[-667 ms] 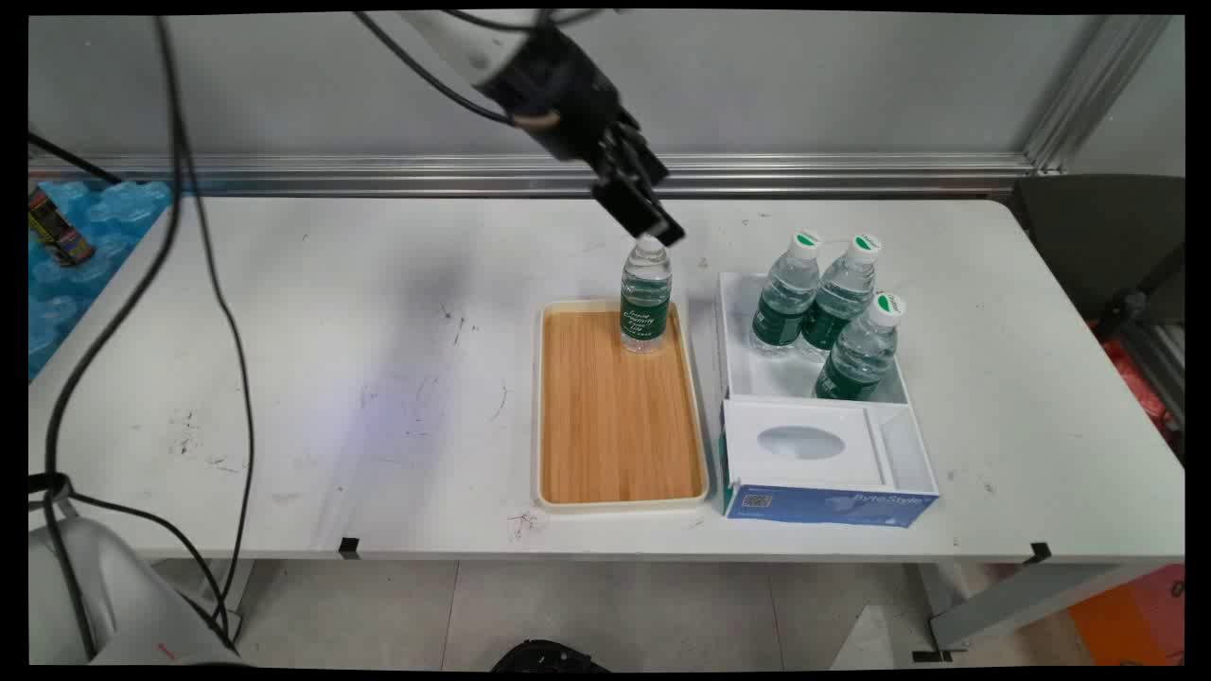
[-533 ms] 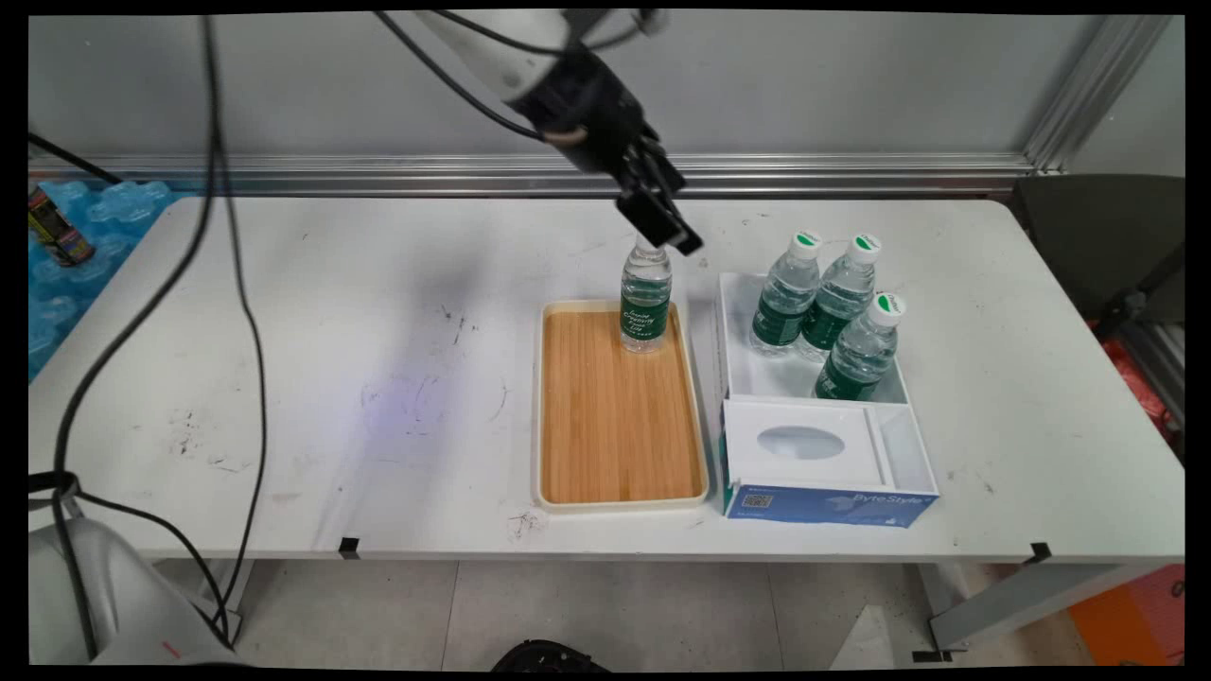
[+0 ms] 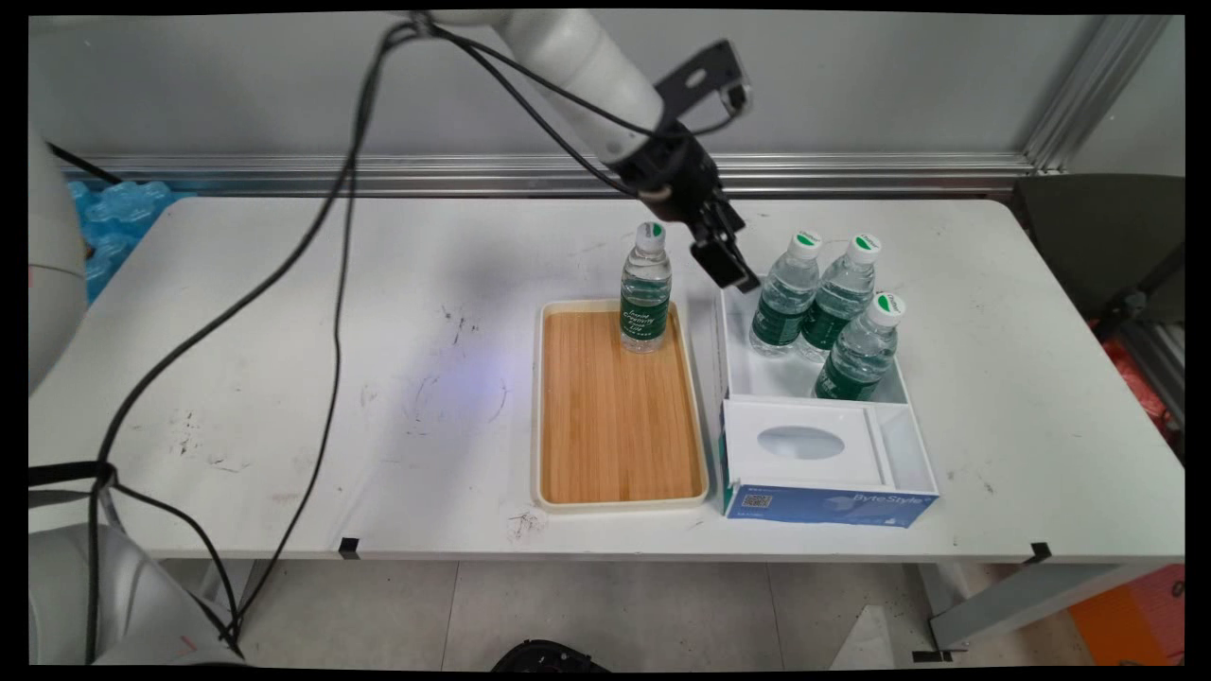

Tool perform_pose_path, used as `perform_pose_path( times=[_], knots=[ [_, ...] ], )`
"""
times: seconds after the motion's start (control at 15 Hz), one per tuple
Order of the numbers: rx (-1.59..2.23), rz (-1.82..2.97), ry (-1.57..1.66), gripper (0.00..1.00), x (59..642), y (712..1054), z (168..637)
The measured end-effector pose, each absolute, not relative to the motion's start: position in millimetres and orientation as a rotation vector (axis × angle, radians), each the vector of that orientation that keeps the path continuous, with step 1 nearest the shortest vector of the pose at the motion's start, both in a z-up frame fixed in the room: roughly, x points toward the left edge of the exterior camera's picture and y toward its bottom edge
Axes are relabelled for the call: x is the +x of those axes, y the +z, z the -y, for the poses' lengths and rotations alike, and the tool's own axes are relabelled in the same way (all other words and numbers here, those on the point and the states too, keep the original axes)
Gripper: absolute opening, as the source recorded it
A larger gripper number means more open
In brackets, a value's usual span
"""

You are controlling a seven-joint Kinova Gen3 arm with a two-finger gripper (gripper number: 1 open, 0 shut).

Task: Pick up the green bottle from the white box, then place the picked object on the tray

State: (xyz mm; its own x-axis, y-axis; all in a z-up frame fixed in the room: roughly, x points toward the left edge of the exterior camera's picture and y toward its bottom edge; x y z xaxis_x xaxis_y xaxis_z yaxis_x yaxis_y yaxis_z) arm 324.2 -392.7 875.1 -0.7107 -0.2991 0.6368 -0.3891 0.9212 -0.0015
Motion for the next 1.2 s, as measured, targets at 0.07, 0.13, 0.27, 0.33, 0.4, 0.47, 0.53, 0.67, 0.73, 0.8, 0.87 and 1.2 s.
perform_pose_path(
  times=[0.07,0.13,0.27,0.33,0.4,0.47,0.53,0.67,0.73,0.8,0.87,1.2],
  knots=[
    [0.482,2.412,0.173,1.0,318.9,867.9,397.7],
    [0.478,2.413,0.169,1.0,314.6,861.9,401.7],
    [0.469,2.414,0.16,1.0,305.0,848.1,410.4],
    [0.467,2.414,0.157,1.0,301.3,842.6,413.9],
    [0.465,2.413,0.154,1.0,297.2,836.5,417.6],
    [0.463,2.412,0.149,1.0,292.5,829.6,421.8],
    [0.463,2.411,0.146,1.0,288.9,824.5,425.1],
    [0.462,2.408,0.141,1.0,283.5,816.2,430.3],
    [0.463,2.406,0.14,1.0,280.7,811.5,433.3],
    [0.464,2.405,0.14,1.0,279.2,808.6,435.2],
    [0.466,2.402,0.14,1.0,277.2,804.7,437.8],
    [0.467,2.389,0.142,0.0,272.5,796.3,443.5]
  ],
)
